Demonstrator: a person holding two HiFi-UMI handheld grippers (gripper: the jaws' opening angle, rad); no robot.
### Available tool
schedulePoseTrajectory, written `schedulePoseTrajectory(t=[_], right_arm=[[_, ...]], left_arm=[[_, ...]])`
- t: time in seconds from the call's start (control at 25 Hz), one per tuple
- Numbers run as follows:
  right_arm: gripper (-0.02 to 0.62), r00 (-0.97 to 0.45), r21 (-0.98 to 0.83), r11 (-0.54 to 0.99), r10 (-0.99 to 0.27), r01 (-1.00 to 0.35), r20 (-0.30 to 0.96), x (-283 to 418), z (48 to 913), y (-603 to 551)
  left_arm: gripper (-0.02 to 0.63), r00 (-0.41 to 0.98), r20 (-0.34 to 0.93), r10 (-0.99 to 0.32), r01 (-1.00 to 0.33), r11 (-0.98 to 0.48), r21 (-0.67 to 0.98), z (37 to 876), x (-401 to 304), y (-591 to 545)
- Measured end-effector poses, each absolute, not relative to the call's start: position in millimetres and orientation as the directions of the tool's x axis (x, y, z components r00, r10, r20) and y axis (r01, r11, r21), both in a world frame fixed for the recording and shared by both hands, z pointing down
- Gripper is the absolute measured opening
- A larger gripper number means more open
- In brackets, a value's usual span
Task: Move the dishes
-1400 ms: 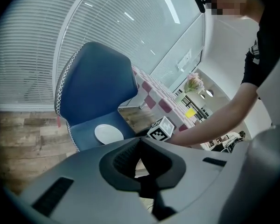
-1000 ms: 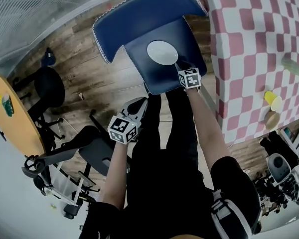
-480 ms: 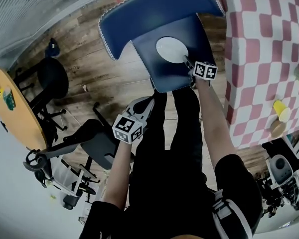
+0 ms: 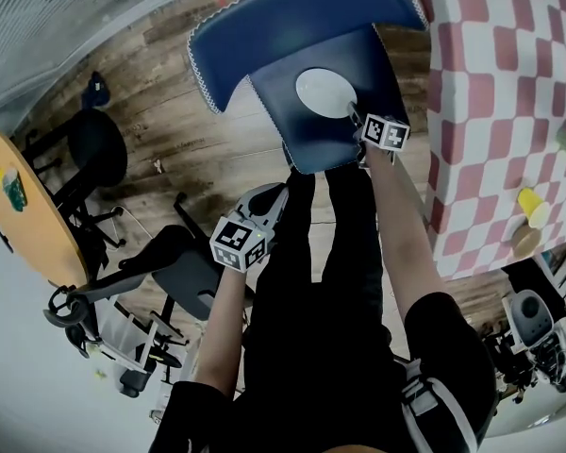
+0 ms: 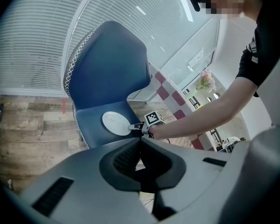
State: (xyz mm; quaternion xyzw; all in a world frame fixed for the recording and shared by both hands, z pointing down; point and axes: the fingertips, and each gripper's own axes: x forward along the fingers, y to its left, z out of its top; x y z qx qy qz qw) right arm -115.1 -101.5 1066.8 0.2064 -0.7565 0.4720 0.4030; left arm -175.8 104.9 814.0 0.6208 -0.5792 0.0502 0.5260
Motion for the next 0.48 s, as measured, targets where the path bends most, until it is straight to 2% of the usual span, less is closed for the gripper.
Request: schedulePoseTrajectory(t=[0.08, 0.24, 0.48], right_arm=[[0.112, -0.581, -0.535, 0.471, 0.057, -0.701, 0.812, -118, 1065, -100], [0.074, -0.581, -0.538, 0.414, 0.027, -0.735, 0.814, -120, 1068, -98], [0.069, -0.573, -0.534, 0.387, 0.020, -0.751, 0.820, -119, 1062, -96]], left_arm=[[0.021, 0.324, 0.673, -0.666, -0.769, 0.229, 0.596, 816, -176, 108], [0.021, 0.331, 0.673, -0.662, -0.769, 0.223, 0.599, 819, -177, 111], [0.021, 0.331, 0.671, -0.664, -0.778, 0.209, 0.592, 816, -185, 118]])
